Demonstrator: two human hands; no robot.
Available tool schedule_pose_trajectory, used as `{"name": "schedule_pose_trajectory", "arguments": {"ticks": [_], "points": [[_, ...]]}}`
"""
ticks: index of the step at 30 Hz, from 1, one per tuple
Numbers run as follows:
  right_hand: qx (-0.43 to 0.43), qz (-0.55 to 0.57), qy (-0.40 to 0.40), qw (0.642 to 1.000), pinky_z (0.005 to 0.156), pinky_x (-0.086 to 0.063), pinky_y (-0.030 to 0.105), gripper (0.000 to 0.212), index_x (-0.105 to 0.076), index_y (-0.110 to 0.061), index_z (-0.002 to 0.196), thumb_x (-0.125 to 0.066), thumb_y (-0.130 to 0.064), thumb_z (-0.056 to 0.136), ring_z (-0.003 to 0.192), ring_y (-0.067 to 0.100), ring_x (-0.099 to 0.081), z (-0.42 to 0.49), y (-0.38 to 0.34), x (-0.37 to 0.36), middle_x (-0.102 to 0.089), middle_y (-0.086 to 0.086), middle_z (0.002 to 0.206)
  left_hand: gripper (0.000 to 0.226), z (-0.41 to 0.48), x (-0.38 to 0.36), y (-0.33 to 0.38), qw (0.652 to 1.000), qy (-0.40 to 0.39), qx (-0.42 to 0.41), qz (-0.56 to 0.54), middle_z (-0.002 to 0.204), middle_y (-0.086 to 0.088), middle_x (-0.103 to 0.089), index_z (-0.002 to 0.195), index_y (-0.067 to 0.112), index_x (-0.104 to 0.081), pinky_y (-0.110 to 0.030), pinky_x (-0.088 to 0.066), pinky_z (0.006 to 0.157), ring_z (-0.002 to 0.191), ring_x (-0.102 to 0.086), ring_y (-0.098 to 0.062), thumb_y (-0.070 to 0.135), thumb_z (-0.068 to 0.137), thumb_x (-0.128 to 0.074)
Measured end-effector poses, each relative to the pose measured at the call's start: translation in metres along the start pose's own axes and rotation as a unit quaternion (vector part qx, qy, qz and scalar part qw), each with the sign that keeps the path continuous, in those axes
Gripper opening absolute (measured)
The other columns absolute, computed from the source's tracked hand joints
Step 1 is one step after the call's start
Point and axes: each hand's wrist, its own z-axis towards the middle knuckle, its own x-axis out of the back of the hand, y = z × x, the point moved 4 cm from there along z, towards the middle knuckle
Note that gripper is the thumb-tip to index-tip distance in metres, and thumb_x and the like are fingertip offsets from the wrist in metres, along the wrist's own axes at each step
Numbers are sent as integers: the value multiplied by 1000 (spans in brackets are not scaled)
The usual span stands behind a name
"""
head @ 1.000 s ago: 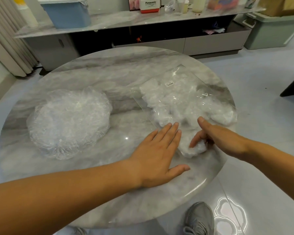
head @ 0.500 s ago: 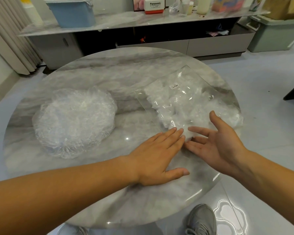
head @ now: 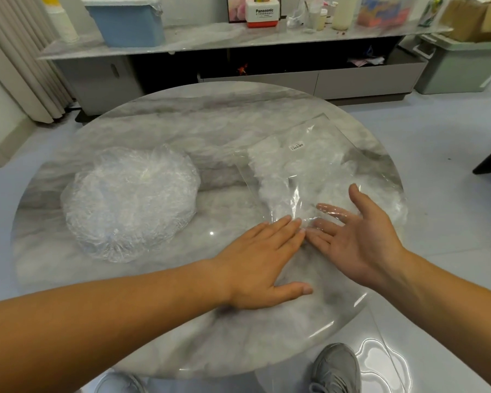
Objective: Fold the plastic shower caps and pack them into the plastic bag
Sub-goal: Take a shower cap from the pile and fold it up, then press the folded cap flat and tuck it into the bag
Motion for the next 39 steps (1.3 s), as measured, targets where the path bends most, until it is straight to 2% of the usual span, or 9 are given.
{"name": "schedule_pose_trajectory", "arguments": {"ticks": [7,10,15,22,27,30,33,36,39], "points": [[24,-105,59,992,102,-51,47,53,-55,-3,126,-58,-48,98,114,40,-66,-31,1,18,-64,29,121,89,3,0,5,1000,-11,14,-9,167,1,22,161,26,5,-39,3,127,151,26,-12,74,95,-28],[75,-205,104,970,87,-58,49,40,-57,-5,106,-53,-44,102,96,37,-73,-38,-9,11,-72,23,104,82,-1,3,6,1000,-8,-4,-28,165,2,27,160,35,8,-39,7,126,149,31,-11,72,96,-29],[88,-258,-13,962,88,-57,50,51,-63,0,95,-40,-45,106,92,40,-74,-42,-2,-38,-74,24,91,73,-30,15,-17,995,52,60,-55,168,3,16,161,31,-4,-34,5,126,152,21,-8,65,101,-26],[126,-544,-169,812,96,-53,30,43,-76,-26,100,-41,-50,103,102,1,-67,-25,48,-111,-74,-13,104,91,-121,28,-86,947,149,285,-17,169,-10,-7,143,24,-52,-34,0,123,156,-1,-23,72,84,-2],[127,-601,-212,760,106,-48,37,44,-73,-31,108,-39,-57,101,111,3,-62,-12,74,-153,-68,-14,115,77,-167,9,-124,921,80,379,-25,169,-11,1,141,22,-52,-38,1,126,156,4,-24,70,95,-14],[124,-599,-230,757,105,-50,41,43,-74,-32,105,-40,-59,100,111,4,-63,-8,88,-164,-69,-13,115,63,-175,1,-140,920,86,380,-32,158,-8,-35,133,17,-56,-37,-16,122,150,-25,-25,61,101,-25],[139,-606,-241,745,106,-48,42,43,-74,-32,105,-41,-59,101,111,2,-62,-5,92,-167,-70,-15,114,53,-179,6,-144,927,136,351,-8,111,2,-54,101,17,-57,-35,-34,103,120,-52,-24,60,97,-26],[176,-595,-240,747,105,-48,38,47,-74,-35,103,-40,-67,95,111,-2,-61,-4,89,-166,-70,-20,111,72,-183,14,-132,934,172,311,17,136,-4,-56,128,11,-60,-35,-33,111,129,-49,-24,61,94,-21],[310,-595,-194,716,95,-41,18,39,-71,-33,100,-39,-56,100,108,-6,-56,-10,72,-166,-65,-20,108,65,-184,23,-102,945,220,232,65,135,-11,-59,130,6,-62,-33,-32,111,126,-54,-28,54,97,-34]]}}
